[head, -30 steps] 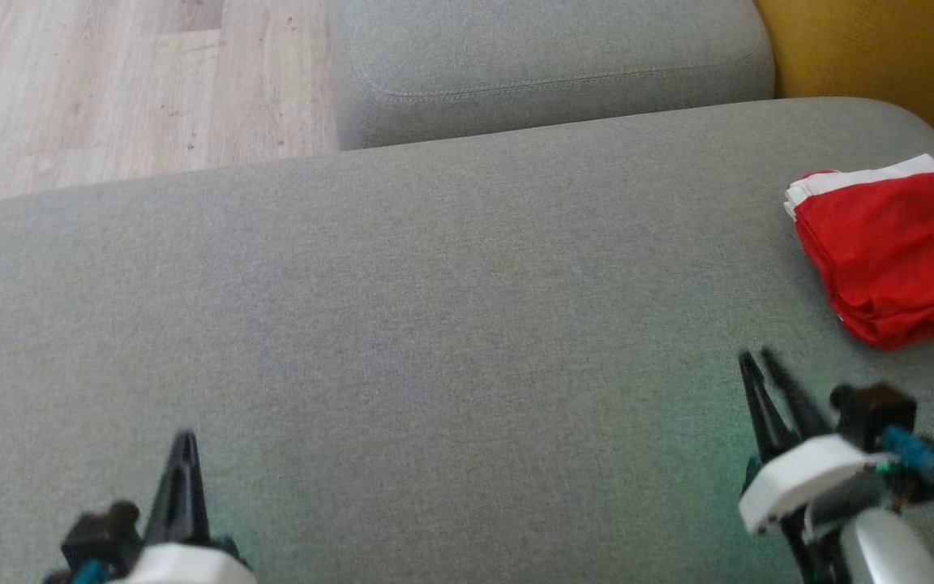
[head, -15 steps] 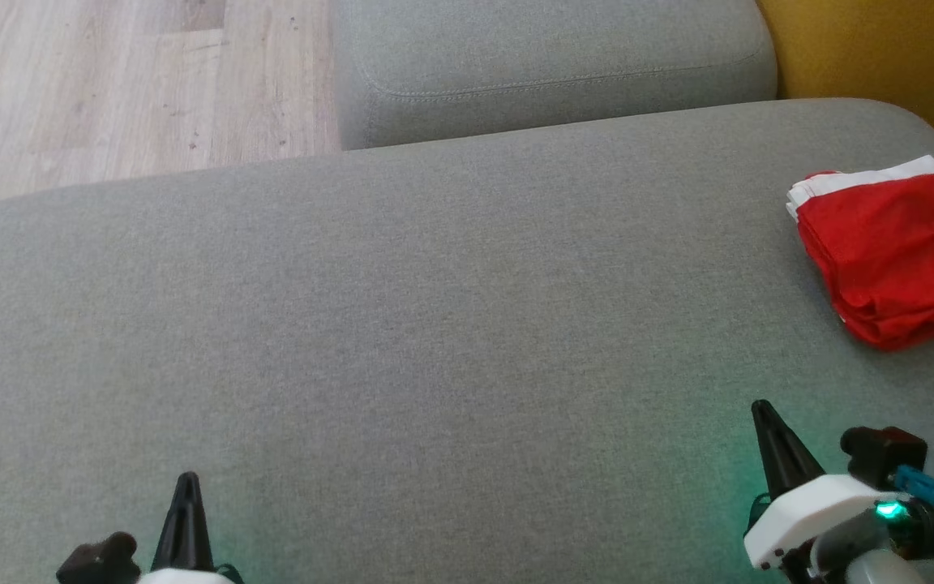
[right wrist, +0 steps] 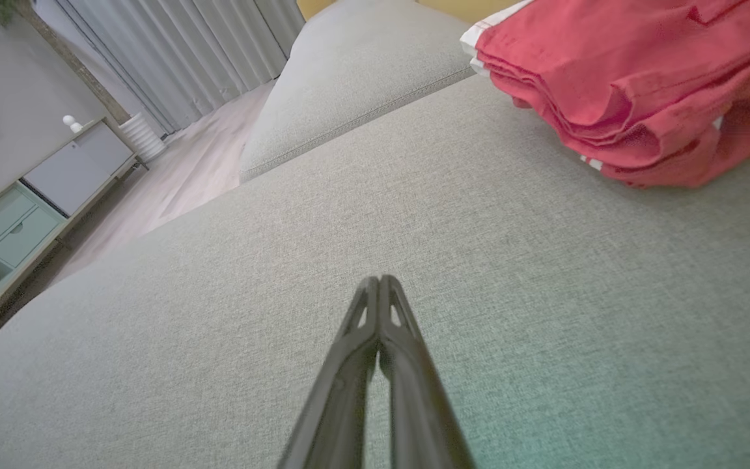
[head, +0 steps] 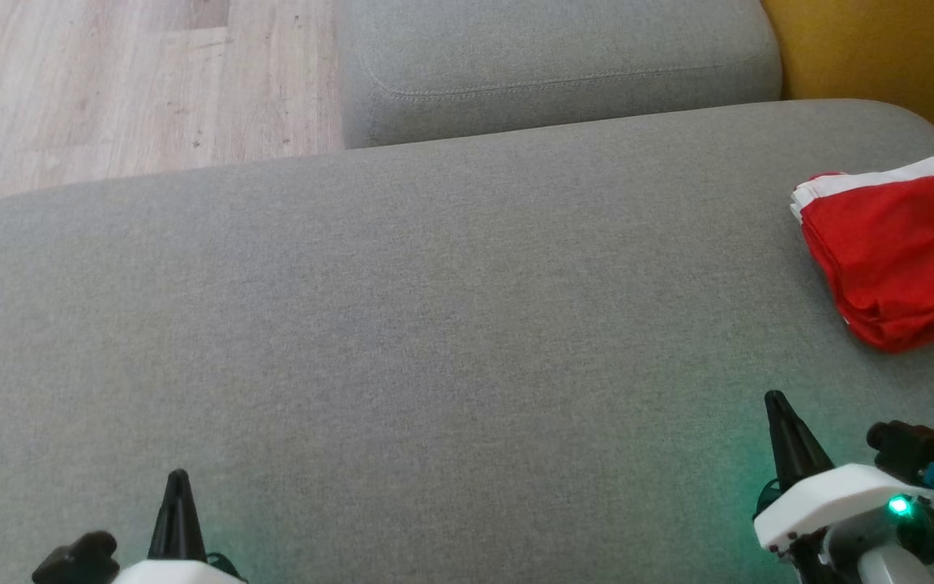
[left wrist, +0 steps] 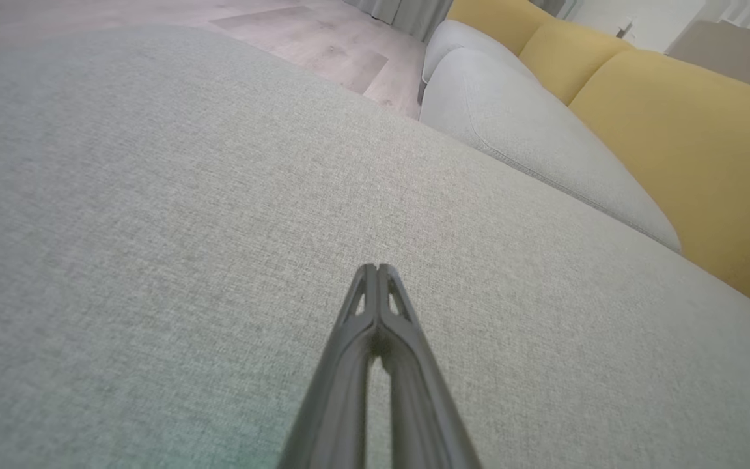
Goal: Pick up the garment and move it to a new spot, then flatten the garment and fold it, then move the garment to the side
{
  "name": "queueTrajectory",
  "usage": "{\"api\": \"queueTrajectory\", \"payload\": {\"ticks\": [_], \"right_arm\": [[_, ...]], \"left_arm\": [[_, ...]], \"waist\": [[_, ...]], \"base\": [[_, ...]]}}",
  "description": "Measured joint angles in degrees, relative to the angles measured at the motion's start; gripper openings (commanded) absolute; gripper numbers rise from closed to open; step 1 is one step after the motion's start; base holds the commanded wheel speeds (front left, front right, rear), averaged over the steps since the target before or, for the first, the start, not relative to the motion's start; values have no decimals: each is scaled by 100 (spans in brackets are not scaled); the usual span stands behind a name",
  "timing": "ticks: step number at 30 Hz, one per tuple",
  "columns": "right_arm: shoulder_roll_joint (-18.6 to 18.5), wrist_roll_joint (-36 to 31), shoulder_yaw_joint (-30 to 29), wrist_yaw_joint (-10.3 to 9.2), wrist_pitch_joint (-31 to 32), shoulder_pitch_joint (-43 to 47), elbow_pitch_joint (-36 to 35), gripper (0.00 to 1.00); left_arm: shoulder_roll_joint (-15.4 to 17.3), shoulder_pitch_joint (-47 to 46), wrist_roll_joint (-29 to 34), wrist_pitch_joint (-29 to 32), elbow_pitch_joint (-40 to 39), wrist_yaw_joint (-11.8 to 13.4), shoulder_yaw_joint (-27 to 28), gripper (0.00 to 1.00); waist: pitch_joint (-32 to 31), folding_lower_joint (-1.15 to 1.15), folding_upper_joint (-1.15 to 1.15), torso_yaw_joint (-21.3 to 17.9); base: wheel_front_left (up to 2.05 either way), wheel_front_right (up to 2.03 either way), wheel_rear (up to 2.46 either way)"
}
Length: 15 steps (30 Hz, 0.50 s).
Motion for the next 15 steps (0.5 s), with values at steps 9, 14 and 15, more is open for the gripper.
{"api": "queueTrajectory", "payload": {"ticks": [9,14,15], "right_arm": [[21,510,-77,0,49,-40,-37,0],[29,894,-155,0,100,-42,-65,0],[30,961,-166,0,101,-42,-66,0]], "left_arm": [[-35,-58,-444,108,-68,-51,52,0],[-54,-111,-778,211,-112,-57,142,0],[-58,-111,-832,237,-118,-57,153,0]], "waist": [[3,0,0,18],[6,0,0,32],[6,0,0,35]], "base": [[0,0,0],[0,0,0],[0,0,0]]}}
